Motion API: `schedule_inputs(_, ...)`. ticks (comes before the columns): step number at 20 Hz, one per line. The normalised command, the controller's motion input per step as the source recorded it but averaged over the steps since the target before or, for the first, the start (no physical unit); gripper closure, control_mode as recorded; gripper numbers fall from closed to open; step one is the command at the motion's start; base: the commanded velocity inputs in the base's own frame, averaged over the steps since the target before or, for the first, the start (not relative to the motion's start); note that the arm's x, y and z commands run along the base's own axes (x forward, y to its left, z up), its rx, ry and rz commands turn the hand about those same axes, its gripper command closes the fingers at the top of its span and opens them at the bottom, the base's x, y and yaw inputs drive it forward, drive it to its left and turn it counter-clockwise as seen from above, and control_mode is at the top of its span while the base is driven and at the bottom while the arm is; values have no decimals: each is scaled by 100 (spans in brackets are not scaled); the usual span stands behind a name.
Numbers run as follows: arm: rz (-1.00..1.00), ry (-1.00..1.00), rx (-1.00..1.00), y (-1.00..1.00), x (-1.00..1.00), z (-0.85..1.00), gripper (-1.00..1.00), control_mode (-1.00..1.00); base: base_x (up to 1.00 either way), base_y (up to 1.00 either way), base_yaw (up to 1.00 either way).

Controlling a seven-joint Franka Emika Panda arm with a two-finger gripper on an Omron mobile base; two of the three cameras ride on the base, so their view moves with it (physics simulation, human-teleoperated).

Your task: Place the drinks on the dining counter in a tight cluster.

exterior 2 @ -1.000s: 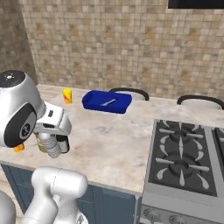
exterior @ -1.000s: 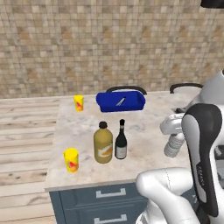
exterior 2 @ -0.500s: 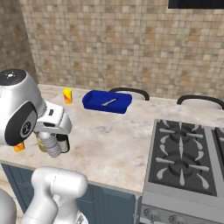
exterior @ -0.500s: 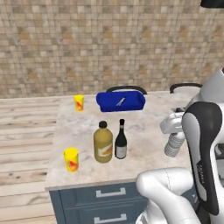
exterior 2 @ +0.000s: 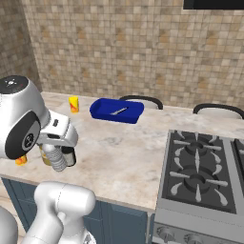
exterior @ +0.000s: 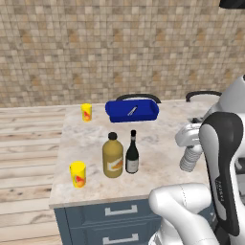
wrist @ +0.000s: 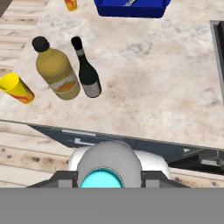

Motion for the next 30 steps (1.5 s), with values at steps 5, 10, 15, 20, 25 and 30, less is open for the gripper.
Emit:
schedule_inputs(5,3,0,0,0,25,0,100,-100,0,0,0)
schedule_inputs(10,24,0,0,-3,76,0,100,-100,0,0,0)
schedule_inputs(15,31,0,0,-4,84,-1,100,-100,0,0,0)
schedule_inputs(20,40,0,-5,0,92,-24,100,-100,0,0,0)
schedule_inputs(25,48,0,-13,0,69,-30,100,-100,0,0,0)
schedule_inputs(30,44,0,-13,-14,31,-32,100,-100,0,0,0)
